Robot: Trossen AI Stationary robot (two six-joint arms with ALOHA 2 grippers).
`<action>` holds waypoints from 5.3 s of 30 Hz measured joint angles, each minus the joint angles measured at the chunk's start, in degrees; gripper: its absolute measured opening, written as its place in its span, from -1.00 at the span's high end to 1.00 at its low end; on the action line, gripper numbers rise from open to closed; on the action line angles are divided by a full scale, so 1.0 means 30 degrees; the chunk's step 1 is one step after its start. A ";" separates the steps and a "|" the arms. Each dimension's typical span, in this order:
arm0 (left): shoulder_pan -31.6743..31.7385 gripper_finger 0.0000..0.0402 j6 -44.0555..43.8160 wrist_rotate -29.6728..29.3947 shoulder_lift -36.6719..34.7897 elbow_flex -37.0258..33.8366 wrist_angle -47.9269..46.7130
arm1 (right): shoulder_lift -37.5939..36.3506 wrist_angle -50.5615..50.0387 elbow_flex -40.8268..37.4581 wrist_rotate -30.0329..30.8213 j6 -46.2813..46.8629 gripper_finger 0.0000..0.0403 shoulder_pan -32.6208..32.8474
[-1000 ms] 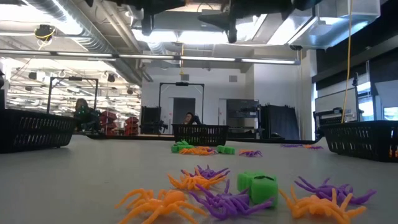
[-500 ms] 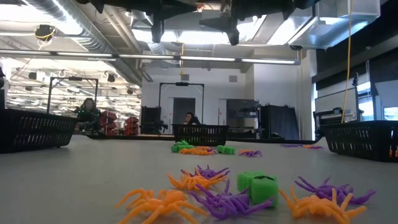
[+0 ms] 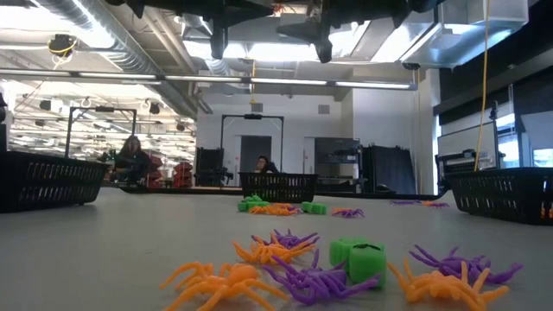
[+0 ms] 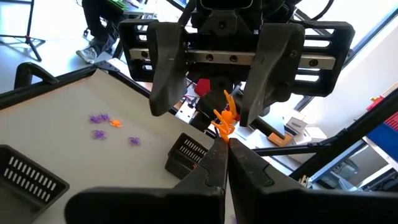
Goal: Sort Halloween decoration
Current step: Put the orange spider toy into the right bin
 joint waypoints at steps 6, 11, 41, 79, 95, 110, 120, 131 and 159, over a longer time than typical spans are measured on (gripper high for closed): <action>0.0004 1.00 0.0007 0.0080 0.0000 0.0000 -0.0007 | 0.0000 0.0022 0.0000 0.0000 -0.0084 0.30 0.0000; 0.0000 1.00 0.0007 0.0103 0.0000 0.0000 -0.0007 | 0.0000 0.0022 0.0000 -0.0441 -0.0569 0.71 -0.0015; 0.0517 0.75 -0.0090 0.3383 -0.0150 0.0000 -0.0758 | -0.1864 -0.3649 -0.0022 -0.1658 -0.1363 1.00 -0.0051; 0.0525 0.36 -0.0102 0.3131 -0.0146 0.0000 -0.1556 | -0.7548 -2.7435 -0.2375 -0.1046 -0.5061 0.25 0.0000; 0.0503 0.36 -0.0950 0.2820 -0.0146 0.0000 -0.1552 | -0.3629 -2.2173 -0.3876 0.5035 -0.4811 0.23 -0.5083; 0.0503 0.36 -0.0958 0.2834 -0.0138 0.0000 -0.1545 | 0.0645 -1.7910 -0.5275 0.5237 -0.5013 0.23 -1.0446; 0.0503 0.36 -0.0947 0.2841 -0.0138 0.0000 -0.1552 | 0.3921 -1.7606 -0.5189 0.5378 -0.4950 0.23 -1.0378; 0.0510 0.36 -0.0933 0.2820 -0.0138 0.0000 -0.1559 | 0.4129 -1.7778 -0.5195 0.5680 -0.5491 0.44 -1.0373; 0.0967 0.36 -0.0911 0.2703 -0.0131 0.0000 -0.1574 | -0.6276 -2.5835 -0.3893 -0.3025 -0.8266 1.00 -0.9491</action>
